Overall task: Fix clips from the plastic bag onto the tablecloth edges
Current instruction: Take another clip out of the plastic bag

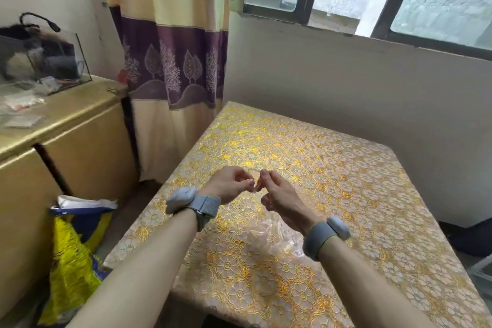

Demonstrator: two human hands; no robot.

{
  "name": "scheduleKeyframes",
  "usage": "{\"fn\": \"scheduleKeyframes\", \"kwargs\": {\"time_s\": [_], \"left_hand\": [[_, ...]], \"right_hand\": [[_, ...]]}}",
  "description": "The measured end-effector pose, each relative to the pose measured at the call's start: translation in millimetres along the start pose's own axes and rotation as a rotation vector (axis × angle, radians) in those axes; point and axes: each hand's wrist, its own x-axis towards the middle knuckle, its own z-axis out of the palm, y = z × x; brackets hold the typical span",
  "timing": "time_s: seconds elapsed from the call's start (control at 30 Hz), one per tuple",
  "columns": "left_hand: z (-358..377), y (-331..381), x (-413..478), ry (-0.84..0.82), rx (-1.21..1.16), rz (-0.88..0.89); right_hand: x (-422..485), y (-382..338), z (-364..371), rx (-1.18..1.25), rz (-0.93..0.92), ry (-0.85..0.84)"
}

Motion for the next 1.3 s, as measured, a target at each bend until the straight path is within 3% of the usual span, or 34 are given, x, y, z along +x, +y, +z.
{"fn": "scheduleKeyframes", "kwargs": {"time_s": [0.27,0.43,0.6,0.73,0.9,1.17,1.3], "left_hand": [[-62,-54,94,0.193,-0.046,-0.061],[-92,-103,142,0.296,-0.196,-0.154],[-112,-141,164,0.468,-0.121,-0.223],[-114,-162,171,0.488,-0.157,-0.287],[-109,-179,174,0.495,-0.368,-0.353],[-94,-190,172,0.489,-0.987,-0.558],[-93,-195,169,0.349,-1.164,-0.598]], "right_hand": [[138,-26,54,-0.651,-0.259,0.038],[216,-21,92,-0.784,-0.304,0.011],[264,-21,127,-0.853,-0.281,-0.08],[280,-20,140,-0.929,-0.316,-0.185],[292,-17,148,-0.992,-0.341,-0.218],[300,-2,156,-1.114,-0.477,-0.281],[303,5,157,-1.05,-0.445,-0.247]]}}
